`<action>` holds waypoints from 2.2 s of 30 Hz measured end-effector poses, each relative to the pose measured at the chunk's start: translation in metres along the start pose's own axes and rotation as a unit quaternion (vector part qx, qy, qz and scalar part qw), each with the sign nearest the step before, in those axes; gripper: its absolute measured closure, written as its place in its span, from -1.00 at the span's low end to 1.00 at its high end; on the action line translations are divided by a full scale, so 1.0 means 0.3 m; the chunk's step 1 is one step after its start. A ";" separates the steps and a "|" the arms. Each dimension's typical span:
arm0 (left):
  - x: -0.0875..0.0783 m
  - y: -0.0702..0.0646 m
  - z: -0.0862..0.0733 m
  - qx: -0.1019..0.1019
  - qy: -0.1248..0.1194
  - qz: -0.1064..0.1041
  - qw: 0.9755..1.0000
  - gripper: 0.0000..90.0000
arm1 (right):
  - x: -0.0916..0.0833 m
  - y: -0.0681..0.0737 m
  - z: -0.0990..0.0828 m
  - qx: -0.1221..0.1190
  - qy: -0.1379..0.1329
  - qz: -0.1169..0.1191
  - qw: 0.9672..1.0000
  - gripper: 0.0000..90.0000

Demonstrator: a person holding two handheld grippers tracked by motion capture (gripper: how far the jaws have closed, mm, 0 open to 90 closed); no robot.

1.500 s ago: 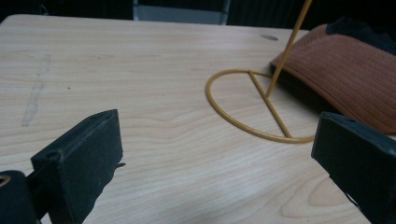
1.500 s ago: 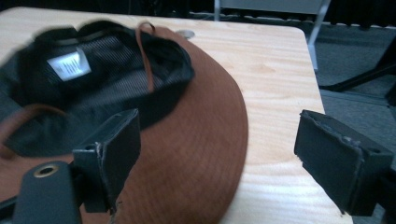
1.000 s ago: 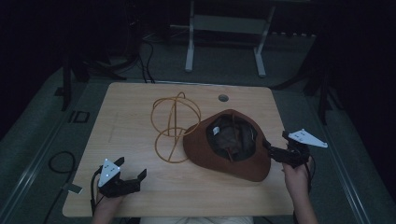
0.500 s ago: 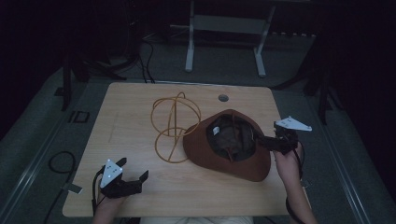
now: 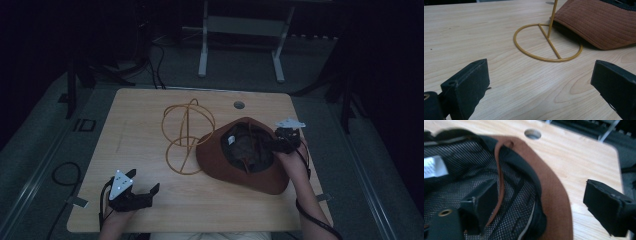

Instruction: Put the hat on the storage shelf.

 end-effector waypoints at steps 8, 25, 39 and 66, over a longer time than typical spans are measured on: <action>0.004 -0.001 -0.003 0.001 0.006 -0.003 1.000 -0.94 | 0.085 0.016 0.006 -0.004 0.037 -0.008 0.999 -0.75; 0.005 -0.003 -0.005 0.002 0.010 -0.005 1.000 -0.89 | 0.175 0.017 -0.028 -0.019 0.099 -0.072 0.992 0.54; 0.003 -0.004 -0.003 0.002 0.008 -0.001 1.000 -0.88 | 0.095 -0.022 -0.020 0.016 0.048 -0.064 0.997 0.85; -0.092 -0.064 0.108 0.007 -0.020 0.001 1.000 -0.82 | -0.368 -0.066 -0.003 0.046 -0.125 -0.025 0.991 0.86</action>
Point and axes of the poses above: each handheld gripper's, and its own axes: x roughly forward along the jaws, z roughly out of its top, y roughly to its left, the point moved 2 cm from there along x, roughly forward along the jaws, and after that the axes turned 7 degrees about y, right-handed, at the moved point
